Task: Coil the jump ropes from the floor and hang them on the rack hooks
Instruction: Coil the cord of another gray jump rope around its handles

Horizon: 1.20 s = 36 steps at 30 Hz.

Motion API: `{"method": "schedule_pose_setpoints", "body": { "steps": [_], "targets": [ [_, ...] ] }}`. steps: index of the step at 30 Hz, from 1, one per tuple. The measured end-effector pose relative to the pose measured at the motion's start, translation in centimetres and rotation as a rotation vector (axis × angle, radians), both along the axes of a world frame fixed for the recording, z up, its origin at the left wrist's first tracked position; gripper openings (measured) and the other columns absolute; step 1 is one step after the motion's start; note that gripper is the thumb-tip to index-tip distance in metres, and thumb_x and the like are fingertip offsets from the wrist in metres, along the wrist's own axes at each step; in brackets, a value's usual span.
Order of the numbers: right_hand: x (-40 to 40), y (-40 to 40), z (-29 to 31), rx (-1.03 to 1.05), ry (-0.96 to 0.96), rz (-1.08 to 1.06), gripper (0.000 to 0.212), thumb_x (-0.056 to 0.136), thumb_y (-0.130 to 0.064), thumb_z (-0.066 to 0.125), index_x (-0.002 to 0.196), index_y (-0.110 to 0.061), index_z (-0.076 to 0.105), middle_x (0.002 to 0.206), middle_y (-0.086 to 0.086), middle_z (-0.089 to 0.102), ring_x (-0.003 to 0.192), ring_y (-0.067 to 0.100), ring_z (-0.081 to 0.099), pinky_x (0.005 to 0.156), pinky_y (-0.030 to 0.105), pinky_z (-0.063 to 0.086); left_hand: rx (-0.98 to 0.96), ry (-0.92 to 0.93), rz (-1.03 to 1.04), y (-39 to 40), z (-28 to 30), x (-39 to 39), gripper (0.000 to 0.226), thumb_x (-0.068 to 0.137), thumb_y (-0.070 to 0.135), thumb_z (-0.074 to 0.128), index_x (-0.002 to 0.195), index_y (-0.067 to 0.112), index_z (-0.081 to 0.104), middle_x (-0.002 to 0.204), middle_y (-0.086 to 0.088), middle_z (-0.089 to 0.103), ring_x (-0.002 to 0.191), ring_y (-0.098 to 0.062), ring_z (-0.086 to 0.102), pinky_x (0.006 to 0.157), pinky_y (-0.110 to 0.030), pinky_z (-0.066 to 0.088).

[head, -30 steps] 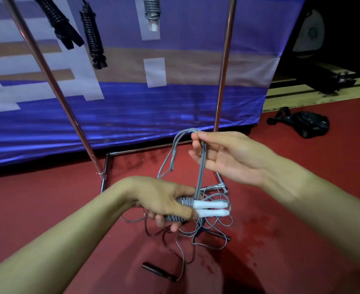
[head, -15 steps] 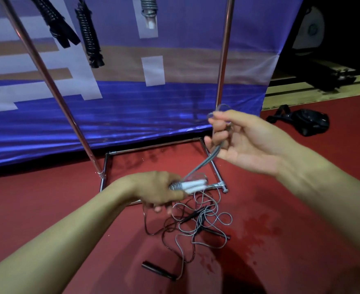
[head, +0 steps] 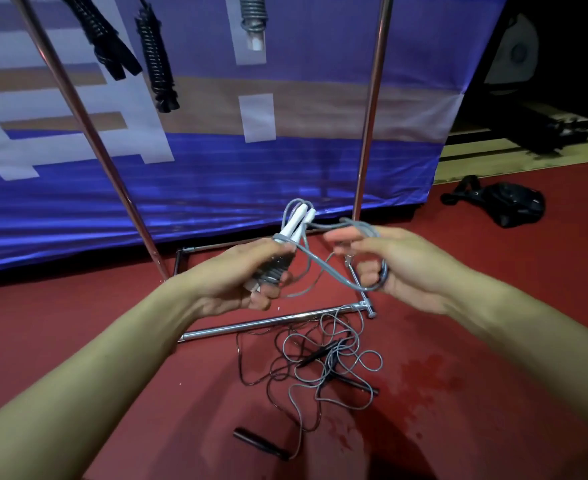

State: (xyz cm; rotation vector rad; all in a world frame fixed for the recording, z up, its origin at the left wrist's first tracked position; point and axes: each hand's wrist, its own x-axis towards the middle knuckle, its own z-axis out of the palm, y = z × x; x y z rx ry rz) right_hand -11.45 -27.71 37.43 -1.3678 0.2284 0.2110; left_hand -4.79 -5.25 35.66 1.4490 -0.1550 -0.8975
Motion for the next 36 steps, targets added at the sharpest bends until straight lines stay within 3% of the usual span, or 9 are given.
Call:
{"method": "schedule_pose_setpoints", "body": {
  "steps": [5,8,11,13,17,20,23,26,36],
  "targets": [
    [-0.2,1.3,-1.6,0.026,0.057,0.033,0.020,0.105,0.000,0.043,0.119,0.003,0.058,0.100,0.025,0.075,0.049,0.007,0.040,0.046,0.019,0.043,-0.010,-0.001,0.089,-0.4,-0.1,-0.2,0.037,0.097,0.058,0.055,0.099,0.022,0.054,0.070,-0.002,0.049,0.047,-0.009,0.027,0.037,-0.017,0.025],
    [0.4,0.6,-2.2,0.103,0.065,-0.072,0.015,0.104,0.004,0.043,0.115,0.001,0.053,0.093,0.024,0.076,0.064,0.018,0.060,0.069,0.030,0.059,-0.055,-0.073,0.127,0.2,0.3,0.0,0.032,0.099,0.054,0.056,0.109,0.023,0.054,0.071,-0.002,0.049,0.046,-0.009,0.030,0.041,-0.018,0.027],
    [0.9,-1.1,-3.5,-0.088,0.178,-0.027,0.020,0.105,-0.007,0.051,0.121,0.004,0.056,0.099,0.019,0.077,0.087,0.026,0.072,0.083,0.038,0.062,-0.012,-0.207,0.189,1.1,0.8,0.4,0.030,0.101,0.052,0.054,0.109,0.023,0.057,0.075,-0.003,0.055,0.046,-0.013,0.040,0.045,-0.022,0.039],
    [1.1,-1.7,-4.4,-0.370,0.255,0.073,0.031,0.107,-0.027,0.052,0.117,0.001,0.060,0.097,0.014,0.078,0.089,0.025,0.072,0.086,0.039,0.062,0.014,-0.275,0.201,1.5,0.9,0.5,0.031,0.102,0.050,0.054,0.109,0.020,0.060,0.079,-0.004,0.060,0.048,-0.014,0.046,0.047,-0.025,0.045],
    [0.8,-1.7,-3.1,-1.428,0.326,0.446,0.076,0.102,-0.069,0.026,0.082,-0.013,0.074,0.079,-0.004,0.079,0.085,0.015,0.074,0.090,0.035,0.053,0.050,-0.327,0.138,1.3,1.1,-0.2,0.030,0.101,0.044,0.056,0.110,0.016,0.062,0.082,-0.004,0.068,0.050,-0.017,0.055,0.049,-0.029,0.053],
    [1.0,-1.7,-2.3,-1.789,0.092,0.371,0.061,0.103,-0.065,0.030,0.112,-0.020,0.070,0.113,0.004,0.072,0.113,0.028,0.066,0.089,0.038,0.045,0.048,-0.367,0.065,0.5,1.4,-0.9,0.030,0.098,0.044,0.057,0.107,0.015,0.060,0.084,-0.008,0.071,0.050,-0.021,0.060,0.052,-0.033,0.057],
    [1.5,-1.2,-2.5,-1.157,-0.300,0.336,0.036,0.107,-0.048,0.041,0.114,-0.028,0.070,0.112,-0.007,0.072,0.115,0.019,0.066,0.097,0.033,0.049,0.045,-0.401,-0.011,0.0,1.9,-1.6,0.038,0.094,0.047,0.057,0.109,0.011,0.056,0.086,-0.013,0.072,0.051,-0.027,0.064,0.054,-0.035,0.059],
    [1.1,0.8,-3.1,-0.411,-0.167,0.450,0.034,0.109,-0.039,0.039,0.107,-0.026,0.071,0.113,-0.006,0.074,0.118,0.017,0.067,0.110,0.037,0.047,0.059,-0.411,-0.051,-0.2,2.2,-2.0,0.044,0.096,0.045,0.053,0.112,0.004,0.051,0.084,-0.017,0.072,0.054,-0.030,0.067,0.052,-0.032,0.057],
    [0.0,2.0,-2.5,0.140,-0.032,0.624,0.030,0.105,-0.033,0.043,0.085,-0.012,0.051,0.084,0.015,0.070,0.079,0.024,0.070,0.110,0.061,0.039,-0.017,-0.396,-0.069,0.3,1.8,-1.7,0.031,0.099,0.038,0.053,0.109,0.010,0.048,0.082,-0.011,0.063,0.059,-0.024,0.057,0.052,-0.027,0.044]
  ]
}}
